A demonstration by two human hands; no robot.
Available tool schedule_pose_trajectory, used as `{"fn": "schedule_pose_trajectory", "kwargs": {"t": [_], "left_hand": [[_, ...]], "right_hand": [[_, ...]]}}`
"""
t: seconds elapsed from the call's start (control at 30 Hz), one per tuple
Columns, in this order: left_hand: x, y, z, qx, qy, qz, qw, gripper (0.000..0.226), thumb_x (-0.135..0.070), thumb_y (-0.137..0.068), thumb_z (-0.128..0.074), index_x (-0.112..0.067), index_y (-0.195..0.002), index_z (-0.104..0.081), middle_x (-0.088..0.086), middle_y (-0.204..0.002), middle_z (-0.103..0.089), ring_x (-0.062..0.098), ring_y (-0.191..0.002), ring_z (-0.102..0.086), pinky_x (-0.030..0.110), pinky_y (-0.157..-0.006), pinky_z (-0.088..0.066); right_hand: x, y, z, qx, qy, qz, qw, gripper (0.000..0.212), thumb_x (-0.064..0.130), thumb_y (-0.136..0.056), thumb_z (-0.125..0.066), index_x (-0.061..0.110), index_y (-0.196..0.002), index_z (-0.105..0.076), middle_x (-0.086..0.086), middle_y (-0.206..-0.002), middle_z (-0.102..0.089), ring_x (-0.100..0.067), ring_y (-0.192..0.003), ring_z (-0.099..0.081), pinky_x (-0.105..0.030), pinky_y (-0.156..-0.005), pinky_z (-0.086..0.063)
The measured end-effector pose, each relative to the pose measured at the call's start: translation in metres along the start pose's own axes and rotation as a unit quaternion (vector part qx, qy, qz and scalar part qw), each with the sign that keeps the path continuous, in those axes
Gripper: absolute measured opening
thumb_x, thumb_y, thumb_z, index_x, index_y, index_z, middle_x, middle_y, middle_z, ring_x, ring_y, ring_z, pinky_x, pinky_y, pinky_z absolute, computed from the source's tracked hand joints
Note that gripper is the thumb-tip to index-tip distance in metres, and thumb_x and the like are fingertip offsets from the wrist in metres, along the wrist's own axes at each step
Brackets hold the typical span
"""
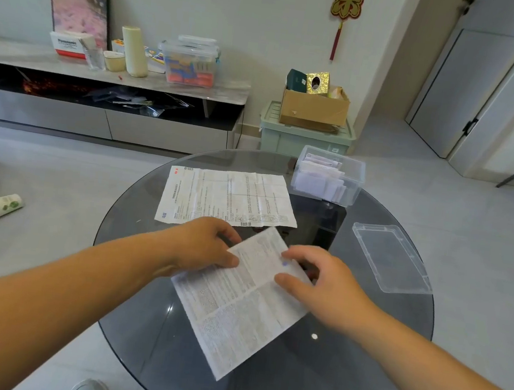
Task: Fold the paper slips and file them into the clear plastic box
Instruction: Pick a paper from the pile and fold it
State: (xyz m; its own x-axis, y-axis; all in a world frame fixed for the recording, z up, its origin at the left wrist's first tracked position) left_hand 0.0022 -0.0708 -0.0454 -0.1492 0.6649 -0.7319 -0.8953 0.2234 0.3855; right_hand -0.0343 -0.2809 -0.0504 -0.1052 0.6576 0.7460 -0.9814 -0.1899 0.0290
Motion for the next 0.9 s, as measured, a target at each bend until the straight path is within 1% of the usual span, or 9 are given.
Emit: {"fn": "schedule_pose_trajectory", "kwargs": {"t": [0.17,0.3,0.37,0.43,0.5,0.57,0.63,0.7,0.9], "left_hand": [[0.004,0.004,0.005,0.018,0.273,0.019,0.962,0.026,-0.003,-0.091,-0.068,-0.011,-0.117,-0.067,0.009,-0.106,-0.076,0.027,-0.100,-0.073,0.046,-0.095,-0.056],[-0.005,0.005,0.001,0.030,0.345,-0.009,0.938,0.027,-0.003,-0.092,-0.065,-0.007,-0.118,-0.069,0.014,-0.111,-0.075,0.030,-0.103,-0.072,0.045,-0.090,-0.056],[-0.012,0.007,0.004,0.012,0.373,-0.038,0.927,0.022,-0.003,-0.092,-0.065,-0.006,-0.114,-0.070,0.013,-0.109,-0.075,0.027,-0.098,-0.074,0.039,-0.082,-0.059],[-0.021,0.010,0.011,-0.024,0.379,-0.076,0.922,0.012,-0.002,-0.092,-0.064,-0.005,-0.102,-0.070,0.010,-0.099,-0.077,0.017,-0.085,-0.075,0.024,-0.065,-0.058],[-0.031,0.015,0.018,-0.061,0.354,-0.117,0.926,0.008,-0.001,-0.092,-0.064,-0.008,-0.092,-0.068,0.004,-0.088,-0.077,0.007,-0.073,-0.072,0.014,-0.055,-0.051],[-0.037,0.019,0.024,-0.088,0.288,-0.155,0.941,0.006,-0.003,-0.091,-0.067,-0.008,-0.093,-0.068,0.000,-0.090,-0.078,0.005,-0.079,-0.073,0.013,-0.065,-0.054],[-0.042,0.025,0.026,-0.106,0.216,-0.186,0.953,0.011,-0.010,-0.090,-0.071,-0.011,-0.101,-0.071,-0.005,-0.100,-0.077,0.008,-0.093,-0.073,0.020,-0.079,-0.057],[-0.044,0.029,0.024,-0.114,0.181,-0.206,0.955,0.018,-0.017,-0.089,-0.072,-0.016,-0.106,-0.073,-0.011,-0.105,-0.076,0.007,-0.097,-0.071,0.021,-0.077,-0.057],[-0.029,0.030,0.010,-0.110,0.125,-0.189,0.968,0.012,-0.029,-0.090,-0.069,-0.023,-0.099,-0.075,-0.020,-0.102,-0.075,-0.001,-0.098,-0.070,0.017,-0.083,-0.057]], "right_hand": [[-0.006,-0.002,0.016,-0.032,-0.157,-0.117,0.980,0.049,0.035,-0.083,-0.080,0.033,-0.123,-0.050,0.012,-0.104,-0.072,-0.003,-0.091,-0.068,-0.019,-0.068,-0.048],[-0.021,-0.004,0.012,-0.051,-0.361,-0.218,0.905,0.050,0.027,-0.083,-0.081,0.012,-0.127,-0.060,-0.004,-0.099,-0.077,-0.012,-0.069,-0.065,-0.023,-0.046,-0.041],[-0.019,-0.003,0.010,-0.048,-0.451,-0.232,0.860,0.036,0.022,-0.086,-0.076,0.007,-0.118,-0.065,-0.008,-0.096,-0.077,-0.013,-0.063,-0.064,-0.020,-0.037,-0.034],[-0.006,-0.002,0.013,-0.029,-0.499,-0.208,0.841,0.022,0.020,-0.090,-0.070,0.008,-0.109,-0.068,-0.010,-0.099,-0.077,-0.016,-0.069,-0.068,-0.017,-0.035,-0.035],[0.007,-0.003,0.021,-0.023,-0.494,-0.162,0.854,0.019,0.015,-0.092,-0.067,0.008,-0.110,-0.069,-0.010,-0.105,-0.076,-0.020,-0.081,-0.073,-0.019,-0.041,-0.048],[0.017,-0.005,0.035,-0.055,-0.469,-0.102,0.875,0.018,0.009,-0.094,-0.064,0.008,-0.111,-0.070,-0.008,-0.108,-0.076,-0.022,-0.093,-0.074,-0.025,-0.060,-0.061],[0.024,-0.006,0.047,-0.085,-0.417,-0.046,0.904,0.018,0.008,-0.095,-0.062,0.011,-0.111,-0.071,-0.003,-0.110,-0.076,-0.021,-0.101,-0.073,-0.032,-0.080,-0.062],[0.026,-0.004,0.054,-0.100,-0.325,-0.008,0.941,0.019,0.012,-0.095,-0.063,0.018,-0.111,-0.072,0.004,-0.109,-0.076,-0.017,-0.104,-0.071,-0.034,-0.089,-0.058],[0.013,0.005,0.044,-0.067,-0.149,-0.007,0.987,0.020,0.019,-0.093,-0.069,0.035,-0.105,-0.072,0.022,-0.104,-0.074,0.004,-0.098,-0.068,-0.016,-0.085,-0.052]]}}
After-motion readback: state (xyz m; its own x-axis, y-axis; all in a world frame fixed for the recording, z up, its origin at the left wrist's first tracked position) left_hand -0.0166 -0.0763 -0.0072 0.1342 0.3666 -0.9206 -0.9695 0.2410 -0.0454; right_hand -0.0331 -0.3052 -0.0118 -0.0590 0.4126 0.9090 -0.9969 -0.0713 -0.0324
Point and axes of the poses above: each hand's wrist, its own y-axis away from the middle knuckle, its own z-axis out of the back of the hand, x = y × z, the point moved 7 cm from there along -y, towards the middle knuckle
